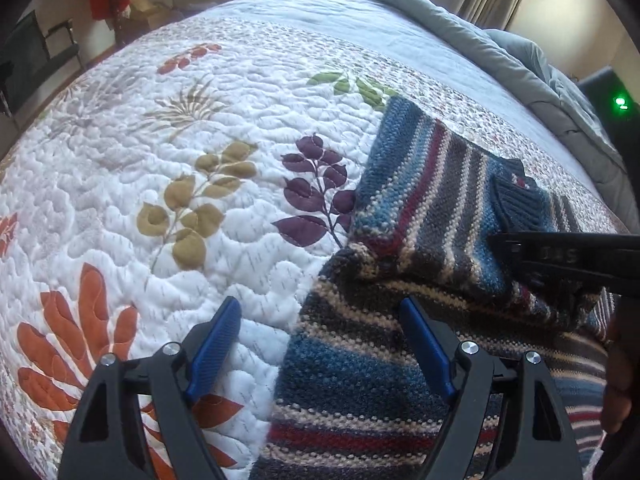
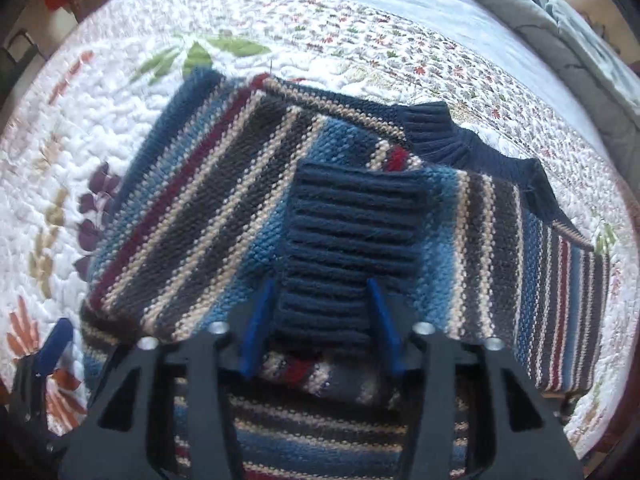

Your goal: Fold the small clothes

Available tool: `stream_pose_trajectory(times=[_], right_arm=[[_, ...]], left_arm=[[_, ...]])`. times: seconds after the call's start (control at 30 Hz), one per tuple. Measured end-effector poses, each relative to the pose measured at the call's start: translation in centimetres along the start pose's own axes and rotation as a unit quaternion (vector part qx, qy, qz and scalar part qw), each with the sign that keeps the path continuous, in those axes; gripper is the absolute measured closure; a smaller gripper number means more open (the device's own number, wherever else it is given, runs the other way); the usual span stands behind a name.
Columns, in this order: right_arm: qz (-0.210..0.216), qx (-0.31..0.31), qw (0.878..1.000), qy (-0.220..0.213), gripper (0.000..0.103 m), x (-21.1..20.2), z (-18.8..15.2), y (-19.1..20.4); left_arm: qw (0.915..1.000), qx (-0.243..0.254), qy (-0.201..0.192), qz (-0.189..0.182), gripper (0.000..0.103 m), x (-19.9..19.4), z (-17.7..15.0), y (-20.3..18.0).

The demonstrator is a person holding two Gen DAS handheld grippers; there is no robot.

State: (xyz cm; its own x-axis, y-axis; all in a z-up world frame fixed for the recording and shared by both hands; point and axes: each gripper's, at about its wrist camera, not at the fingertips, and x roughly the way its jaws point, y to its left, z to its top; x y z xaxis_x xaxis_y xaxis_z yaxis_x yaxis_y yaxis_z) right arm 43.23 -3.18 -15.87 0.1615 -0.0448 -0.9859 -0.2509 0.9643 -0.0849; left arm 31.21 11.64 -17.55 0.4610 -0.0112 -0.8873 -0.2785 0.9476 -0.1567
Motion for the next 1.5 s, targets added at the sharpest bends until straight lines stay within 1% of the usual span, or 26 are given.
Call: stream_pose_trajectory(times=[0.03, 0.13, 0.23, 0.27, 0.37, 0.43, 0.5, 0.57, 0.63, 0.67, 0.7, 0.73, 0.8, 0.87, 0.9, 0.93, 1.0, 1.07, 1.1, 1.13, 1.2, 1.27, 1.33, 1.43, 1.47, 1.5], right_arm=[[0.004, 0.001, 1.000, -0.002, 0.088, -0.2, 0.0, -0.4], [0.045, 0.027, 0.998, -0.016, 0.090, -1.8, -0.4, -3.4], [0.048, 0.056, 0.996, -0.047, 0.090, -3.9, -1.0, -7.8], [0.040, 0.067, 0.995, -0.057, 0.090, -4.7, -1.5, -10.1], [0.010, 0.101, 0.993, -0.063, 0.088, -5.3, -2.8, -15.5], [-0.013, 0.129, 0.990, -0.055, 0.078, -4.9, -4.2, -18.9], [-0.046, 0.152, 0.987, -0.031, 0.070, -3.7, -5.6, -22.2], [-0.057, 0.173, 0.983, -0.017, 0.068, -2.7, -7.1, -25.0], [-0.045, 0.201, 0.979, -0.012, 0.060, -2.0, -8.3, -26.9], [-0.029, 0.219, 0.975, -0.014, 0.050, -1.7, -8.7, -28.0], [-0.012, 0.229, 0.973, -0.018, 0.048, -1.5, -8.7, -28.5], [0.009, 0.237, 0.971, -0.024, 0.048, -1.4, -8.7, -29.1], [0.065, 0.249, 0.966, -0.031, 0.036, -0.8, -8.4, -29.9], [0.099, 0.257, 0.961, -0.018, 0.036, 0.2, -7.7, -29.6], [0.098, 0.259, 0.961, -0.014, 0.036, 0.7, -7.5, -29.5], [0.097, 0.258, 0.961, -0.011, 0.039, 1.2, -7.2, -29.5], [0.108, 0.252, 0.962, -0.012, 0.063, 1.8, -6.6, -29.3], [0.127, 0.243, 0.961, -0.021, 0.072, 1.7, -6.2, -28.9], [0.127, 0.230, 0.964, -0.027, 0.088, 1.4, -5.8, -28.7], [0.129, 0.220, 0.966, -0.031, 0.089, 1.3, -5.5, -28.7], [0.141, 0.215, 0.965, -0.061, 0.091, -0.1, -4.8, -28.8], [0.159, 0.213, 0.957, -0.120, 0.092, -2.2, -4.5, -29.4], [0.149, 0.218, 0.954, -0.140, 0.092, -2.7, -4.3, -29.9], [0.098, 0.223, 0.968, -0.063, 0.092, 1.2, -4.4, -29.9], [0.090, 0.220, 0.970, -0.047, 0.090, 2.4, -4.7, -29.6], [0.089, 0.219, 0.970, -0.051, 0.086, 2.8, -5.1, -29.4]], left_arm=[[1.0000, 0.001, -0.002, 0.003, 0.021, 0.0, -0.1, -0.1], [0.9997, 0.020, -0.010, 0.006, 0.021, -0.2, -0.2, -1.1], [0.9991, 0.034, -0.021, -0.011, 0.021, -0.8, -0.4, -2.1], [0.9987, 0.039, -0.025, -0.021, 0.021, -1.0, -0.5, -2.5], [0.9978, 0.049, -0.029, -0.034, 0.020, -1.2, -0.7, -3.5], [0.9972, 0.061, -0.033, -0.026, 0.018, -1.2, -0.9, -4.2], [0.9968, 0.071, -0.033, -0.018, 0.018, -1.0, -1.0, -4.7], [0.9966, 0.074, -0.035, -0.012, 0.018, -0.8, -1.1, -4.9], [0.9967, 0.072, -0.036, -0.011, 0.017, -0.6, -1.1, -5.1], [0.9966, 0.072, -0.037, -0.010, 0.017, -0.6, -1.1, -5.1], [0.9966, 0.073, -0.038, -0.009, 0.016, -0.6, -1.1, -5.2], [0.9964, 0.074, -0.039, -0.008, 0.016, -0.6, -1.1, -5.3], [0.9962, 0.077, -0.041, -0.004, 0.015, -0.5, -1.2, -5.4], [0.9961, 0.077, -0.042, -0.003, 0.014, -0.4, -1.3, -5.5], [0.9962, 0.077, -0.042, -0.003, 0.014, -0.4, -1.3, -5.5], [0.9962, 0.076, -0.042, -0.003, 0.014, -0.3, -1.3, -5.5], [0.9963, 0.075, -0.041, -0.004, 0.013, -0.2, -1.3, -5.5], [0.9964, 0.074, -0.042, -0.002, 0.013, -0.1, -1.3, -5.5], [0.9964, 0.074, -0.042, -0.002, 0.012, -0.1, -1.3, -5.5], [0.9964, 0.073, -0.043, -0.002, 0.012, -0.1, -1.3, -5.6], [0.9963, 0.074, -0.044, -0.001, 0.012, -0.1, -1.3, -5.6], [0.9963, 0.075, -0.043, 0.003, 0.011, 0.1, -1.4, -5.7], [0.9959, 0.080, -0.041, 0.009, 0.011, 0.3, -1.5, -5.9], [0.9941, 0.098, -0.041, 0.026, 0.010, 0.7, -1.8, -6.4], [0.9936, 0.101, -0.041, 0.029, 0.009, 0.7, -1.8, -6.5], [0.9933, 0.104, -0.041, 0.032, 0.009, 0.8, -1.8, -6.6]])
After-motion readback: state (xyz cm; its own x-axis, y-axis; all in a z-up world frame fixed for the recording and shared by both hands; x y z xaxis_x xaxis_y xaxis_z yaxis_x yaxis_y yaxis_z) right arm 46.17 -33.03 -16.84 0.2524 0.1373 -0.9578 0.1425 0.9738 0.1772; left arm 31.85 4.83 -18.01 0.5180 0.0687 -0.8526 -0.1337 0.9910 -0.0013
